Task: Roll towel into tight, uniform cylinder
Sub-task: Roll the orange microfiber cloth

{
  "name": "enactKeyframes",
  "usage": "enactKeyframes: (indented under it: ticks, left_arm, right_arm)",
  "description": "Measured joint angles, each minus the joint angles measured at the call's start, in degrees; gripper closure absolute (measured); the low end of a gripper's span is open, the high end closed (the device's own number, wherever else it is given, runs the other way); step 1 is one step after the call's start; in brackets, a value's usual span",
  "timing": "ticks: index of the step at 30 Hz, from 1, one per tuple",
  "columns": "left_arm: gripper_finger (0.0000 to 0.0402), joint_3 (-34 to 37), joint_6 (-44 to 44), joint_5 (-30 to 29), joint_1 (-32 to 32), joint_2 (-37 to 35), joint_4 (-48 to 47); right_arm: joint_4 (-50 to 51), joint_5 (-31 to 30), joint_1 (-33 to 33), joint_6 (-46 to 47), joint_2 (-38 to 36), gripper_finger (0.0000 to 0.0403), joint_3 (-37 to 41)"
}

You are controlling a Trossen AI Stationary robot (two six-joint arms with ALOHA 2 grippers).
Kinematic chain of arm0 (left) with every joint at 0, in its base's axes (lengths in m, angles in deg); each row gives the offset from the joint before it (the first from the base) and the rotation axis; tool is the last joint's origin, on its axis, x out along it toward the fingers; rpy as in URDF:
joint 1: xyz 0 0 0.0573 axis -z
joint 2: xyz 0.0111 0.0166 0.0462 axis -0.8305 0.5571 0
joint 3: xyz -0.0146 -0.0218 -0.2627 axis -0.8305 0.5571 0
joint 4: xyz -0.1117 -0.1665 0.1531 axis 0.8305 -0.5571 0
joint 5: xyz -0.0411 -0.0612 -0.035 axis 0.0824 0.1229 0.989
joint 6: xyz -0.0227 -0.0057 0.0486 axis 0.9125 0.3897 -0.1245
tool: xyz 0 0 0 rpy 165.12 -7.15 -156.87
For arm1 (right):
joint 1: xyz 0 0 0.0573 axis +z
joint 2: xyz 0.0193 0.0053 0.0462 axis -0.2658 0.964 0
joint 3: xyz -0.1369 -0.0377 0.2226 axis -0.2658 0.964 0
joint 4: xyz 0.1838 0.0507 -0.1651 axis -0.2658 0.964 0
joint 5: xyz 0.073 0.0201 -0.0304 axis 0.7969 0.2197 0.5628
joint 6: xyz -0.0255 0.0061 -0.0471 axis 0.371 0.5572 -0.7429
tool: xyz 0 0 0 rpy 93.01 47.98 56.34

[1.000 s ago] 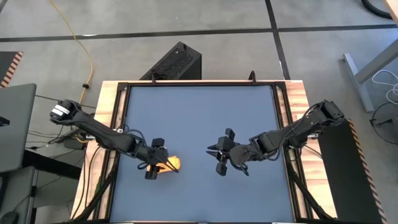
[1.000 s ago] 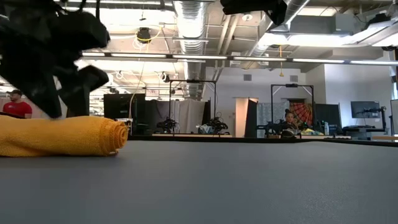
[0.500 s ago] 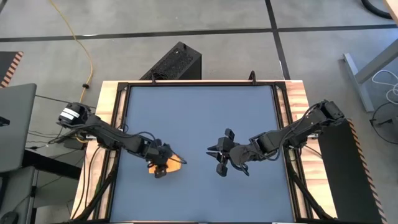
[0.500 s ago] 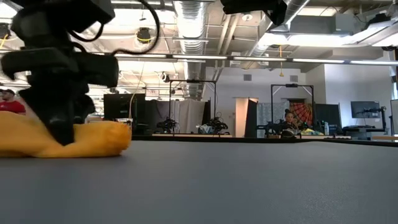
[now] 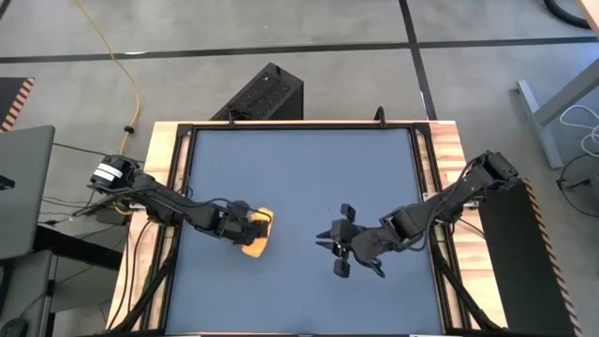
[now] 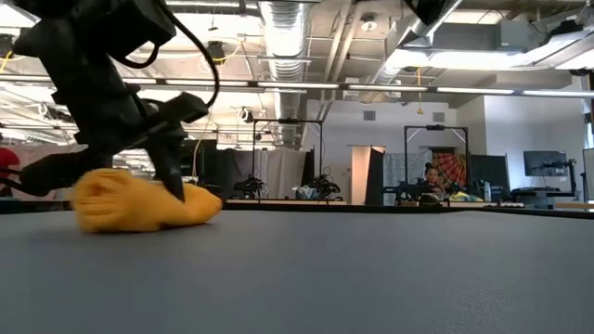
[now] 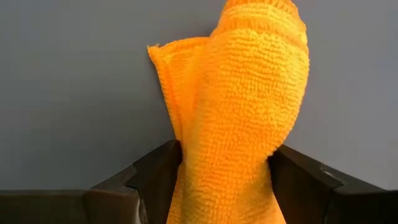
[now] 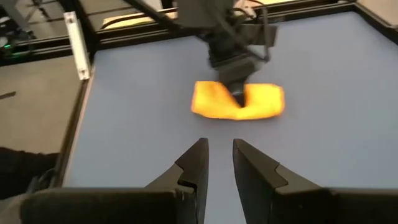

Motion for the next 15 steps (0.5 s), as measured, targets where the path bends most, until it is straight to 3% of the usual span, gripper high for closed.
enactKeyframes:
  ticks: [3,6,15]
  left_arm:
    - [0.0175,0.0,13.06,-3.32,0.0,0.02,0.77]
    - [0.0175,0.04,17.29,-7.81,-0.12,0.11,1.28]
    - [0.0175,0.07,9.89,-8.92,-0.09,-1.73,-0.09]
  right_arm:
    - [-0.02,0.0,1.69,0.02,0.0,0.0304,0.0]
    - [-0.26,-0.02,3.3,0.02,0.0,0.0304,0.0]
    - [-0.83,-0.07,5.51,0.46,0.02,0.0304,0.0]
